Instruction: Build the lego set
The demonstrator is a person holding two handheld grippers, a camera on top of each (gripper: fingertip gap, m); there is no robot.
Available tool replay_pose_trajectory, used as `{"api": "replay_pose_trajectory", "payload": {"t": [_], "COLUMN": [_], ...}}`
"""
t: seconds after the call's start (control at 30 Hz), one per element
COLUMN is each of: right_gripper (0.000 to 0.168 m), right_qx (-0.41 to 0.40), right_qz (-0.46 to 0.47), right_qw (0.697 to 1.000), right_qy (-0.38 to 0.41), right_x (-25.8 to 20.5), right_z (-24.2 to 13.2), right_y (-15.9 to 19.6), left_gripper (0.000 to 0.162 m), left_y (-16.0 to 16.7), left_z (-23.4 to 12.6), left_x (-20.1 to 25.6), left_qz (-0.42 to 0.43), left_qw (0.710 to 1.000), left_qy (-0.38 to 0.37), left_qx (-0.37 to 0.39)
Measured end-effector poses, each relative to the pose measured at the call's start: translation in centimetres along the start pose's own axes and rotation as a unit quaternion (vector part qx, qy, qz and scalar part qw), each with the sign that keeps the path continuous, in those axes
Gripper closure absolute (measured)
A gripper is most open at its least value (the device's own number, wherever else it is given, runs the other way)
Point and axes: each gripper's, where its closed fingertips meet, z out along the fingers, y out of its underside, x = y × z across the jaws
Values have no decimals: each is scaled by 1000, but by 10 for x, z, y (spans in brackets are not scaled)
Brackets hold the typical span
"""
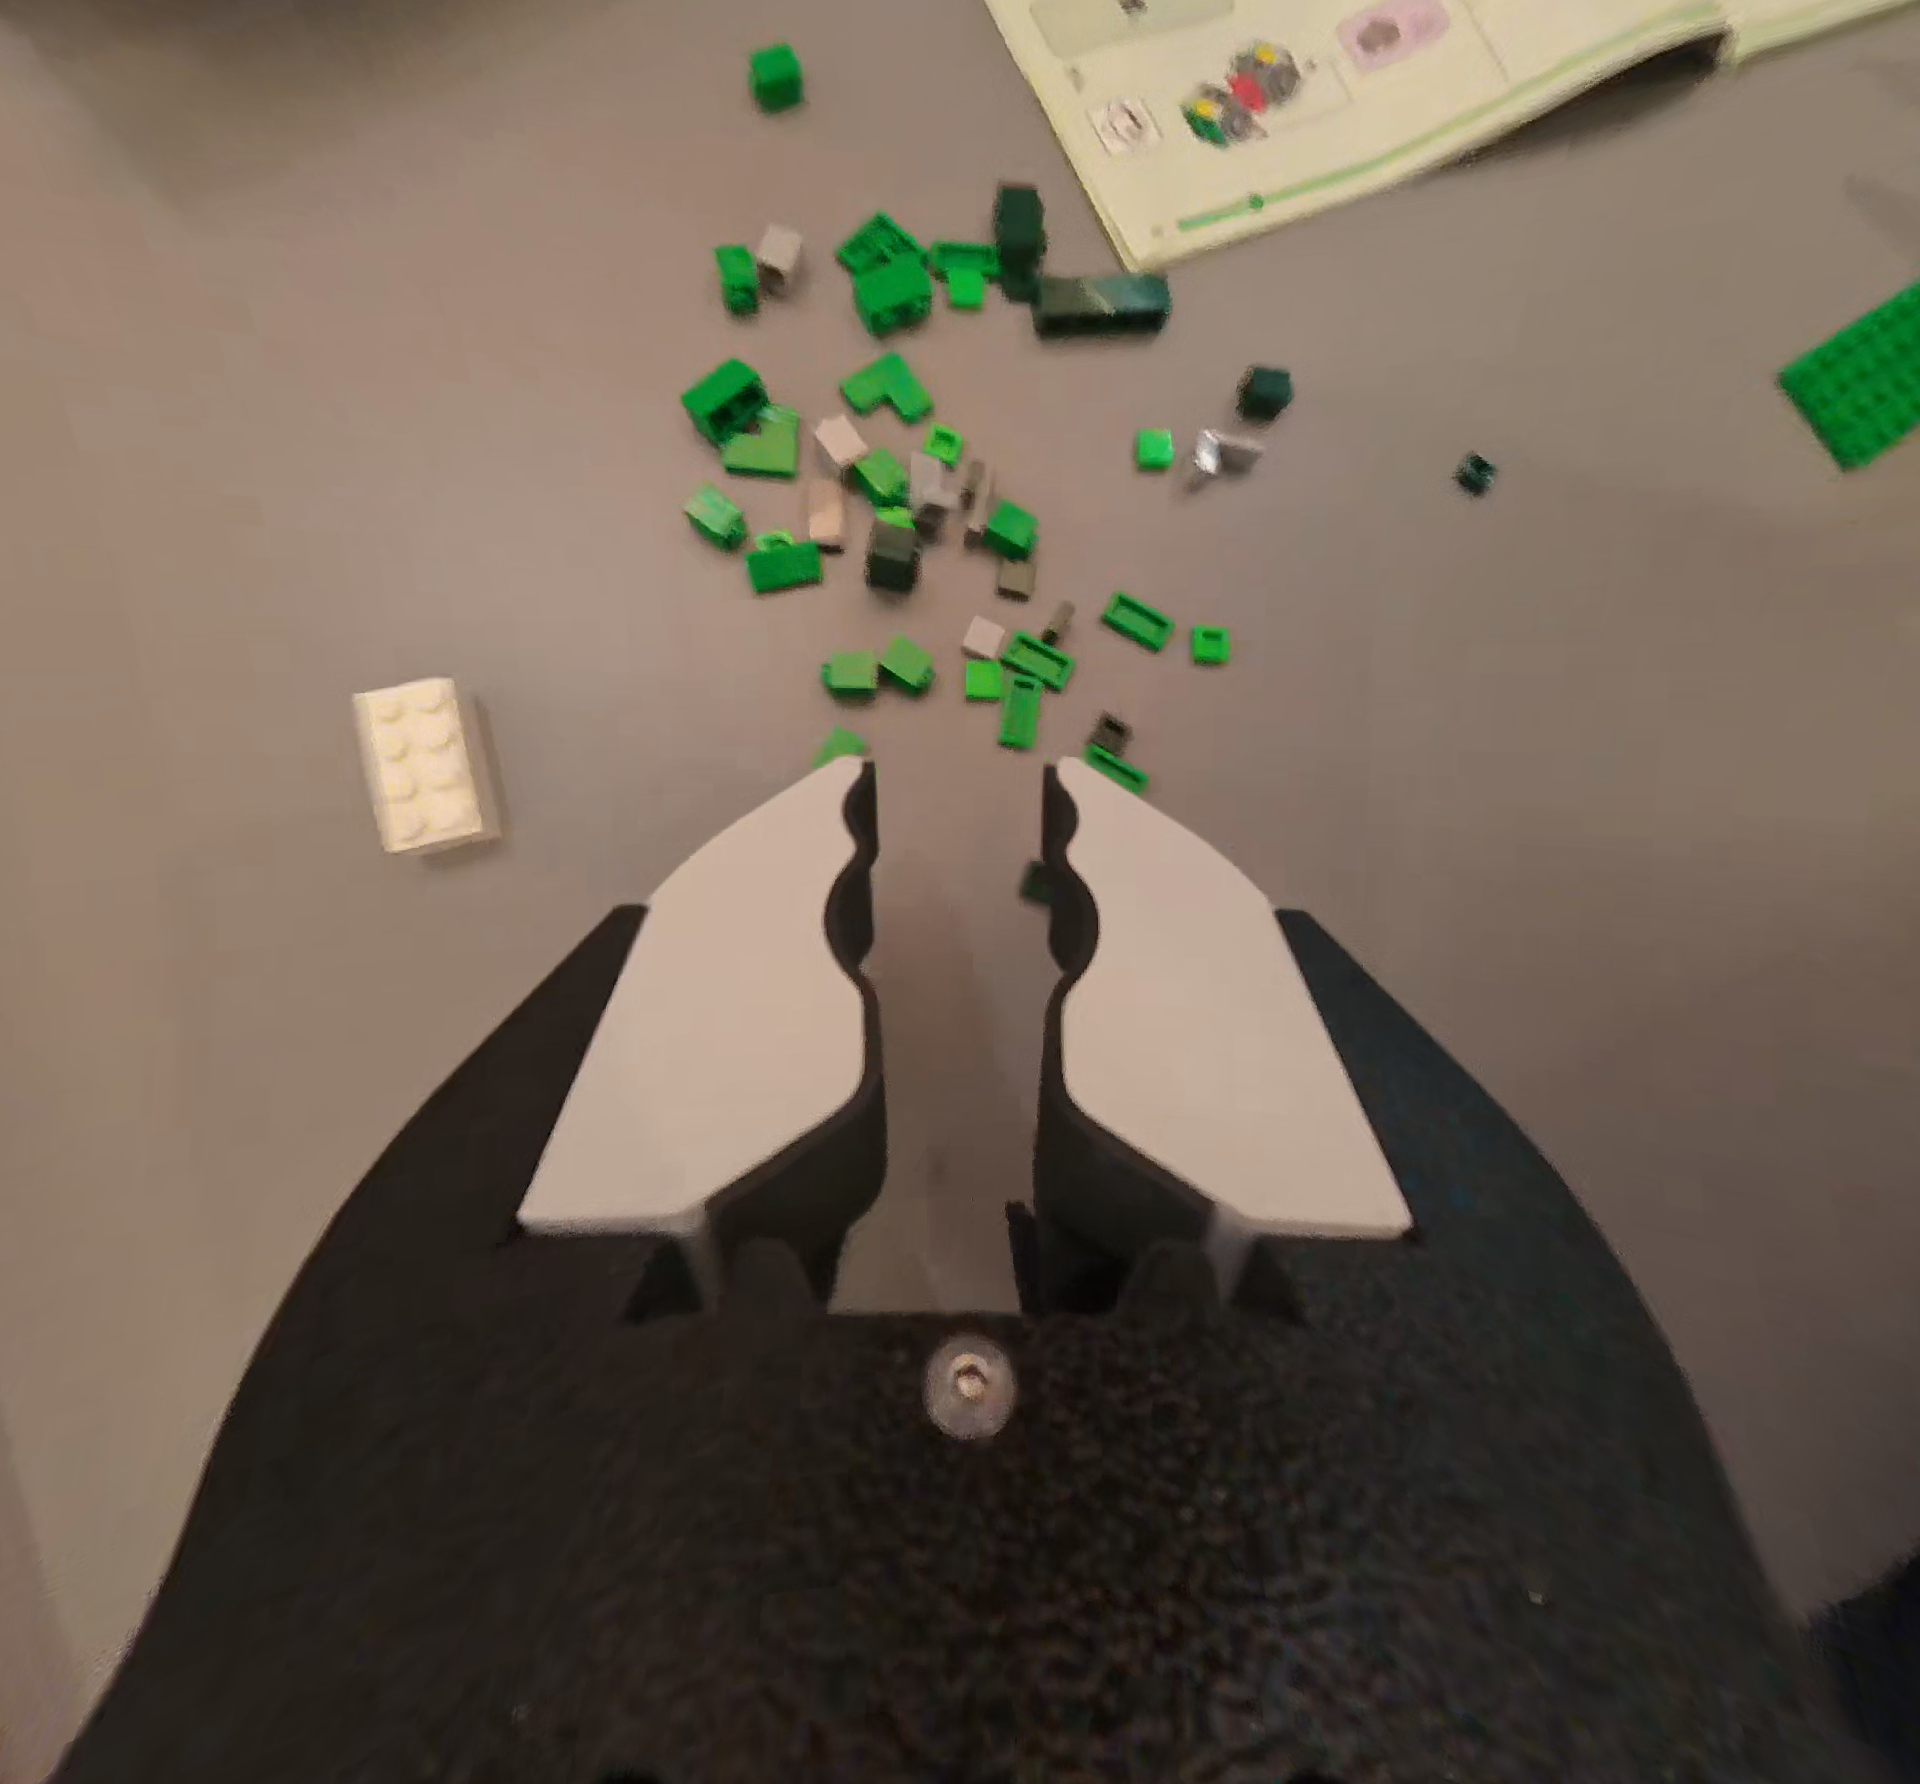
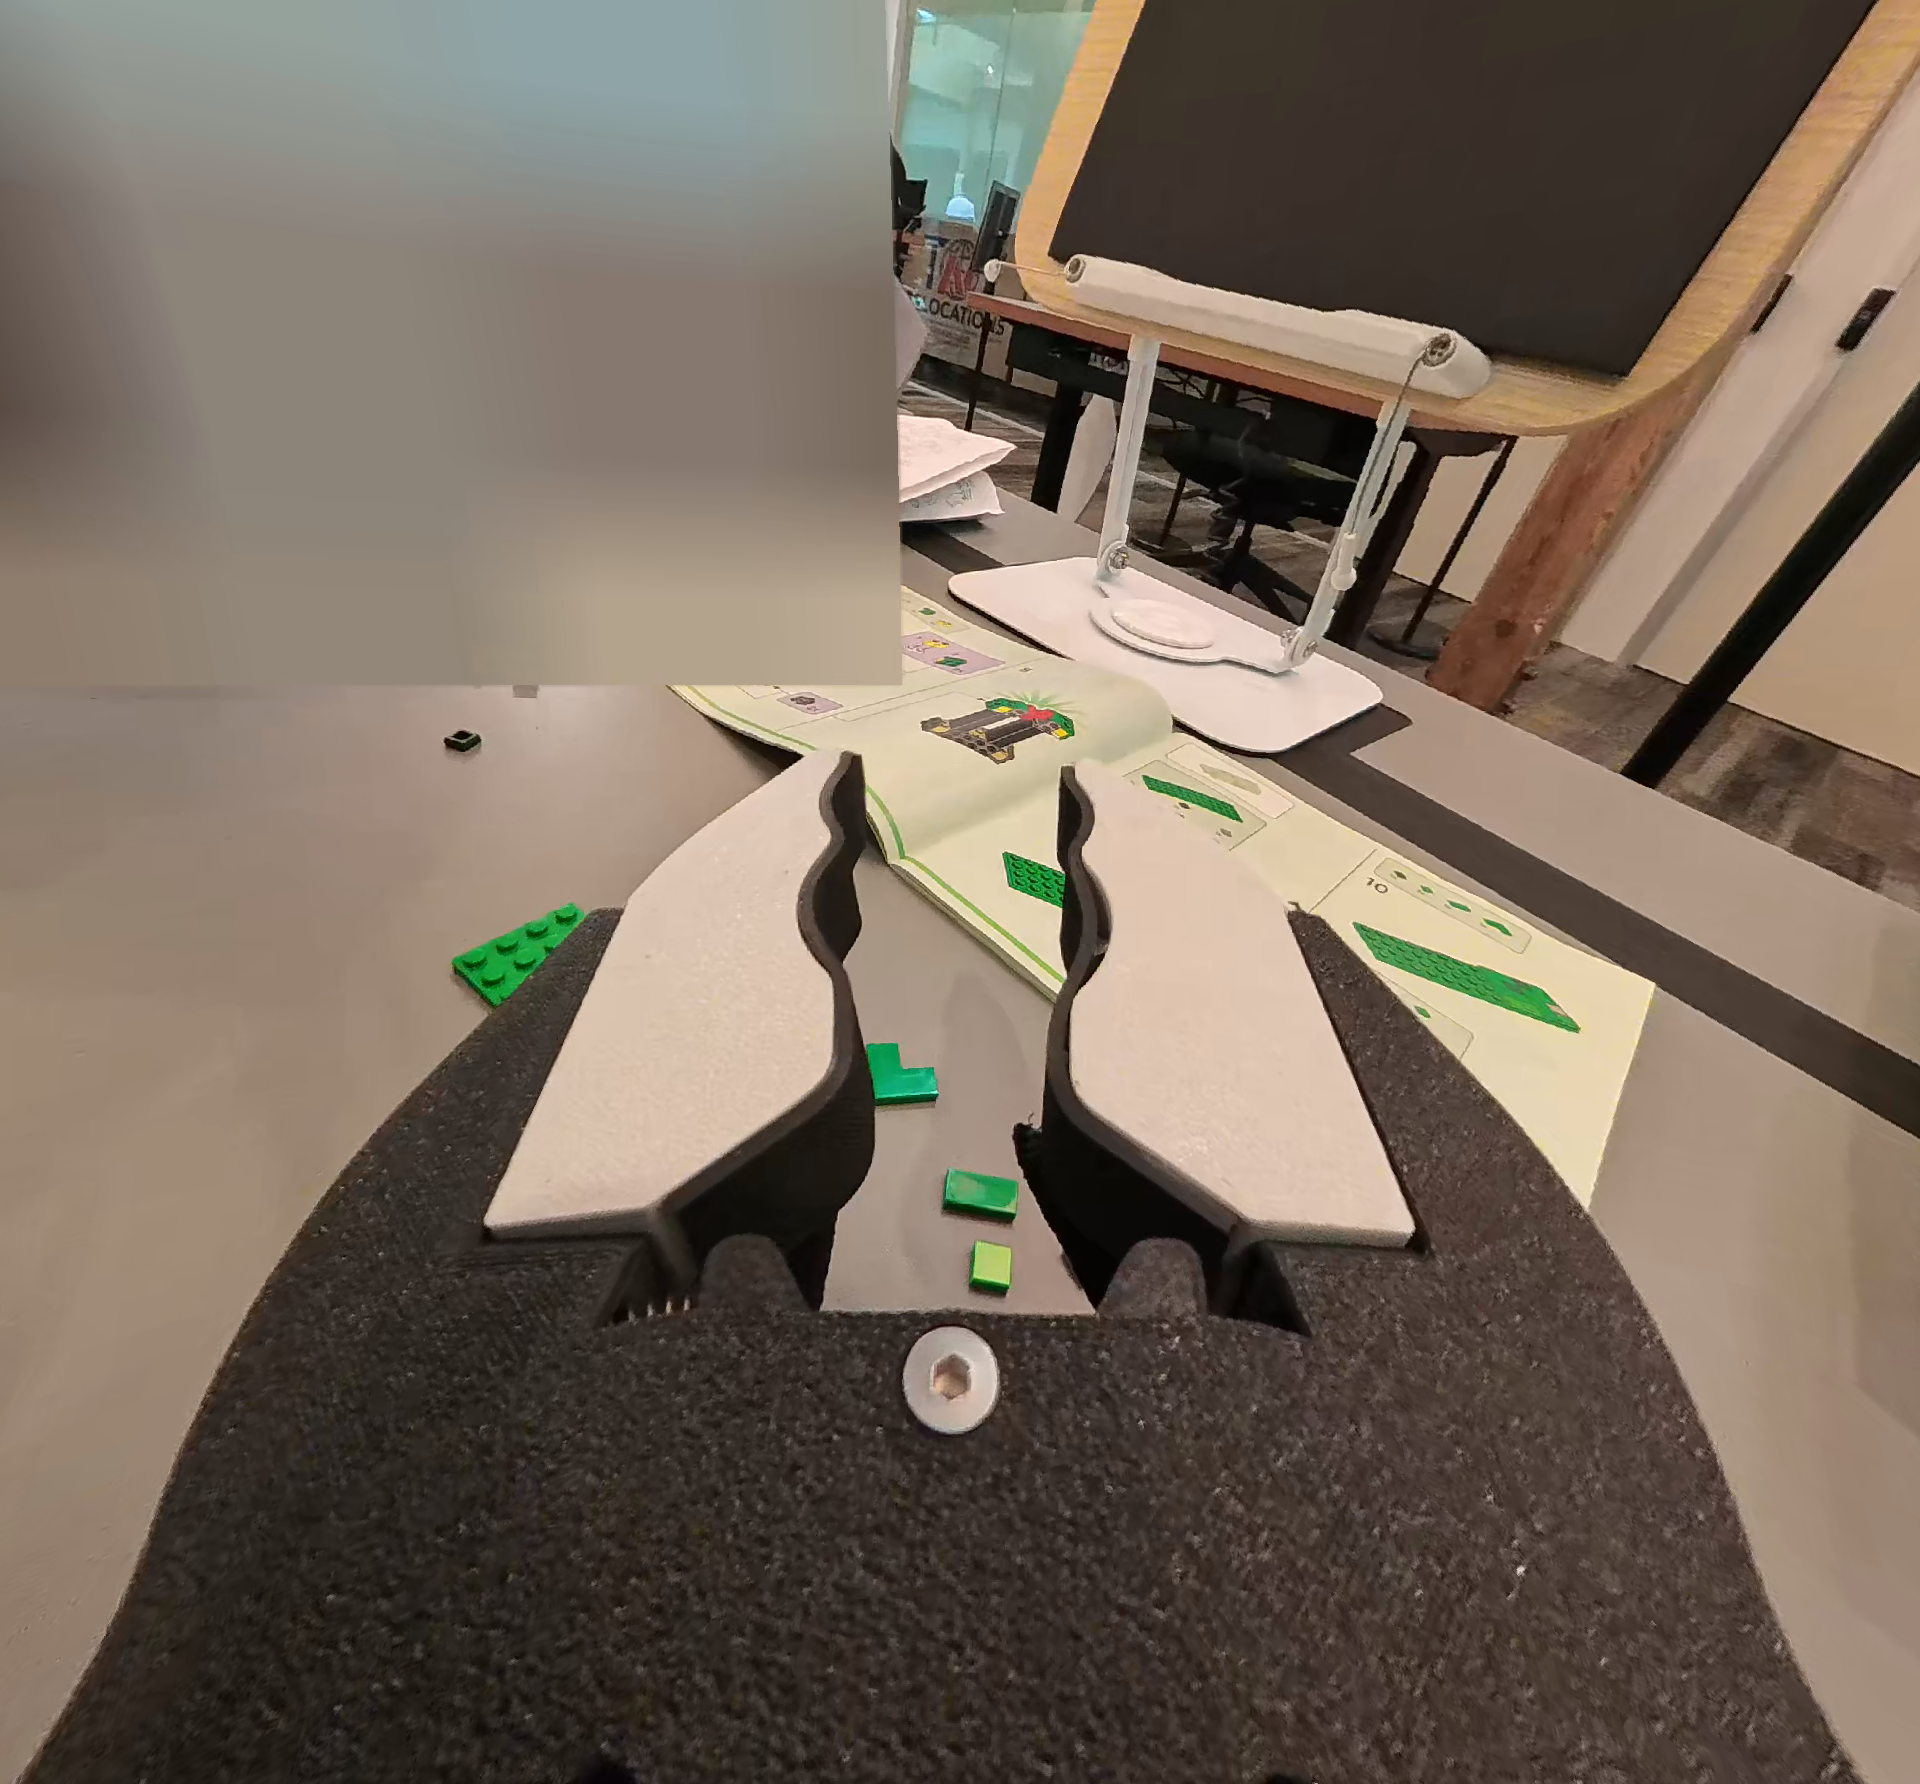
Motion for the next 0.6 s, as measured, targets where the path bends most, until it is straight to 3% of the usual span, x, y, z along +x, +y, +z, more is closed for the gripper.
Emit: {"api": "replay_pose_trajectory", "payload": {"t": [0.07, 0.2, 0.37, 0.6], "right_gripper": [133, 132, 132, 133], "right_qx": [-1, 3, -2, -7], "right_qz": [2, 8, 14, 14], "right_qw": [1000, 1000, 1000, 1000], "right_qy": [1, 7, 8, 6], "right_x": [1, 3, 5, 4], "right_z": [0, -1, 0, 0], "right_y": [0, 0, 1, 3], "left_gripper": [133, 132, 134, 141], "left_y": [10, 28, 33, 29], "left_z": [0, -9, -10, 8], "left_x": [10, 4, 12, 14], "left_qz": [-1, 28, 98, 133], "left_qw": [999, 998, 994, 990], "left_qy": [44, 30, 31, 28], "left_qx": [-22, -48, -47, -49]}}
